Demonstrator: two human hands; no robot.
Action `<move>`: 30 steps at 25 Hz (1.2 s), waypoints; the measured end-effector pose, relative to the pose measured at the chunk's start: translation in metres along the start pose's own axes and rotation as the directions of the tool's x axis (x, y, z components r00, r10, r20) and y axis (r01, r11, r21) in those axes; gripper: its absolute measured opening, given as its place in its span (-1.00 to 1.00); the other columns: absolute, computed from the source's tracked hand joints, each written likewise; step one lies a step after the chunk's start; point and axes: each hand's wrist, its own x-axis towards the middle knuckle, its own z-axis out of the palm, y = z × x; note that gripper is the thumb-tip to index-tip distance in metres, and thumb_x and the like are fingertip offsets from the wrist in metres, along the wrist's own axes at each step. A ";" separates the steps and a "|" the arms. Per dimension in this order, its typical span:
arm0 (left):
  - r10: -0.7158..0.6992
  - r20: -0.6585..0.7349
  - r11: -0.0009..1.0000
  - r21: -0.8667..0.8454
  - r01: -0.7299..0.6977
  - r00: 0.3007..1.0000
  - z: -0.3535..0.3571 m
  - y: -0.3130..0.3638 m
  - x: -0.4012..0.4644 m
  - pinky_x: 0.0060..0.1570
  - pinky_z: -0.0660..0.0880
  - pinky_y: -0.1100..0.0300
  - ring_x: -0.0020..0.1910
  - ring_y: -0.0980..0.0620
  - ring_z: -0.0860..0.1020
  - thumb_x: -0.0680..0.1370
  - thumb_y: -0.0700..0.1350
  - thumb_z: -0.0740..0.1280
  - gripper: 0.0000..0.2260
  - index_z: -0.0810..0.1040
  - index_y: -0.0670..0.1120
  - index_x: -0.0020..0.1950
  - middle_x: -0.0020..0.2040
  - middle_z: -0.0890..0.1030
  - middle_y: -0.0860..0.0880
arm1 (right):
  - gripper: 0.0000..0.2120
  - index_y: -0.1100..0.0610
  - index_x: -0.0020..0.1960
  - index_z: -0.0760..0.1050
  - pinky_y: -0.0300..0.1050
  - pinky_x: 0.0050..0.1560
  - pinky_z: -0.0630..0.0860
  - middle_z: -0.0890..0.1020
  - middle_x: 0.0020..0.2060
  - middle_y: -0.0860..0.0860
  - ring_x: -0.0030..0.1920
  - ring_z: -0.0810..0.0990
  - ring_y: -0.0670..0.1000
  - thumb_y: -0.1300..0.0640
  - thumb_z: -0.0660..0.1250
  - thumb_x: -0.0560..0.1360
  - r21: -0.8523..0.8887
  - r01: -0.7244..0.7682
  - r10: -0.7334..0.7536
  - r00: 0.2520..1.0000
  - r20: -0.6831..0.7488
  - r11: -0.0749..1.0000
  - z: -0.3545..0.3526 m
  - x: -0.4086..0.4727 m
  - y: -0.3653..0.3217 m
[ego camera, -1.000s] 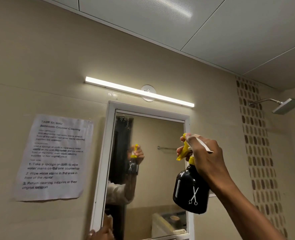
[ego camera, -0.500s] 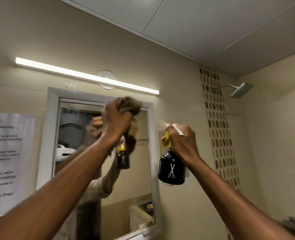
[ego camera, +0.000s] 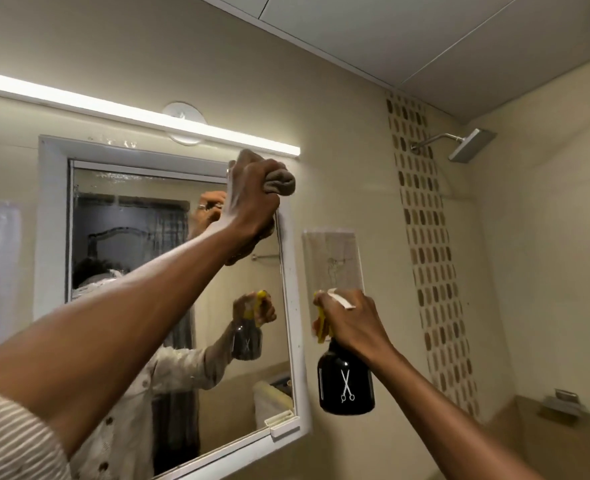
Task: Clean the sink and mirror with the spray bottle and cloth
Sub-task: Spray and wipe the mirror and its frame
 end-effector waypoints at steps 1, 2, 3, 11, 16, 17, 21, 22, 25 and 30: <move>-0.022 0.032 1.000 0.002 0.022 0.999 0.007 0.000 -0.006 -0.02 0.30 0.10 -0.01 -0.03 0.38 0.41 -0.36 0.27 -0.68 0.63 -0.03 0.02 -0.01 0.45 -0.06 | -0.63 0.26 -0.22 0.66 -0.01 -0.26 0.66 0.74 -0.37 0.16 -0.33 0.75 0.05 0.06 0.28 0.63 -0.020 0.002 -0.002 1.000 0.023 1.000 0.002 -0.006 0.008; -0.016 0.052 1.000 0.000 0.016 0.999 0.013 0.003 -0.012 -0.03 0.29 0.11 0.00 -0.05 0.37 0.41 -0.36 0.28 -0.67 0.63 -0.02 0.03 0.01 0.42 -0.05 | -0.62 0.27 -0.23 0.66 -0.01 -0.24 0.65 0.74 -0.37 0.16 -0.32 0.75 0.07 0.07 0.28 0.63 -0.028 -0.001 0.001 0.999 0.033 1.000 0.002 -0.010 0.015; -0.006 0.072 1.000 -0.001 0.006 0.997 0.017 0.005 -0.019 -0.03 0.28 0.11 0.01 -0.06 0.36 0.41 -0.36 0.28 -0.67 0.63 -0.02 0.04 0.02 0.40 -0.04 | -0.61 0.30 -0.23 0.65 -0.03 -0.26 0.64 0.73 -0.37 0.19 -0.33 0.74 0.09 0.09 0.28 0.63 -0.025 -0.007 0.008 0.999 0.031 1.000 0.003 -0.014 0.020; 0.059 0.215 0.997 0.036 -0.068 0.975 0.034 0.010 -0.046 -0.03 0.48 0.00 0.10 -0.12 0.36 0.48 -0.30 0.31 -0.77 0.62 -0.07 0.06 0.10 0.40 -0.12 | -0.63 0.25 -0.30 0.59 -0.21 -0.40 0.55 0.71 -0.40 0.18 -0.45 0.65 0.03 0.06 0.31 0.59 -0.042 -0.076 0.078 0.996 0.048 0.996 0.008 -0.049 0.048; 0.041 0.256 0.996 0.063 -0.060 0.966 0.038 0.006 -0.060 -0.07 0.56 -0.05 0.12 -0.14 0.39 0.51 -0.27 0.33 -0.81 0.61 -0.09 0.08 0.14 0.40 -0.14 | -0.62 0.25 -0.30 0.60 -0.16 -0.34 0.60 0.73 -0.39 0.14 -0.35 0.73 0.06 0.03 0.30 0.58 -0.127 -0.114 0.130 0.983 0.127 0.985 0.008 -0.073 0.063; 0.041 0.256 0.996 0.065 -0.060 0.966 0.039 0.006 -0.062 -0.07 0.56 -0.06 0.12 -0.14 0.40 0.51 -0.27 0.34 -0.82 0.61 -0.09 0.07 0.14 0.40 -0.14 | -0.61 0.27 -0.31 0.59 -0.17 -0.34 0.59 0.73 -0.40 0.16 -0.35 0.73 0.07 0.03 0.30 0.57 -0.128 -0.123 0.140 0.981 0.131 0.984 0.007 -0.077 0.066; 0.054 0.253 0.997 0.036 -0.065 0.966 0.039 0.010 -0.068 -0.07 0.57 -0.02 0.06 -0.10 0.43 0.50 -0.28 0.35 -0.84 0.61 -0.14 0.06 0.14 0.41 -0.15 | -0.59 0.33 -0.29 0.58 -0.15 -0.39 0.57 0.71 -0.41 0.20 -0.36 0.72 0.15 0.04 0.32 0.57 -0.124 -0.157 0.171 0.978 0.118 0.980 0.008 -0.095 0.072; 0.053 0.252 0.997 0.033 -0.063 0.966 0.038 0.011 -0.069 -0.06 0.57 0.00 0.07 -0.10 0.43 0.51 -0.29 0.34 -0.84 0.61 -0.15 0.07 0.15 0.41 -0.16 | -0.60 0.33 -0.28 0.59 -0.14 -0.39 0.58 0.71 -0.41 0.19 -0.35 0.72 0.15 0.04 0.32 0.57 -0.132 -0.163 0.178 0.977 0.120 0.978 0.008 -0.098 0.073; 0.054 0.258 0.997 0.045 -0.068 0.965 0.039 0.011 -0.073 -0.03 0.55 0.04 0.10 -0.10 0.42 0.51 -0.29 0.33 -0.82 0.60 -0.16 0.09 0.19 0.41 -0.17 | -0.60 0.37 -0.26 0.58 -0.18 -0.41 0.55 0.71 -0.40 0.21 -0.36 0.71 0.16 0.05 0.31 0.57 -0.154 -0.187 0.208 0.969 0.132 0.970 0.008 -0.106 0.078; 0.100 0.253 0.987 0.095 -0.128 0.962 0.042 0.004 -0.064 -0.05 0.53 0.06 0.18 -0.15 0.40 0.50 -0.26 0.34 -0.81 0.57 -0.11 0.09 0.23 0.39 -0.16 | -0.60 0.30 -0.25 0.61 -0.19 -0.37 0.54 0.75 -0.35 0.13 -0.35 0.71 0.05 0.02 0.30 0.59 -0.144 -0.219 0.237 0.965 0.115 0.965 0.007 -0.113 0.083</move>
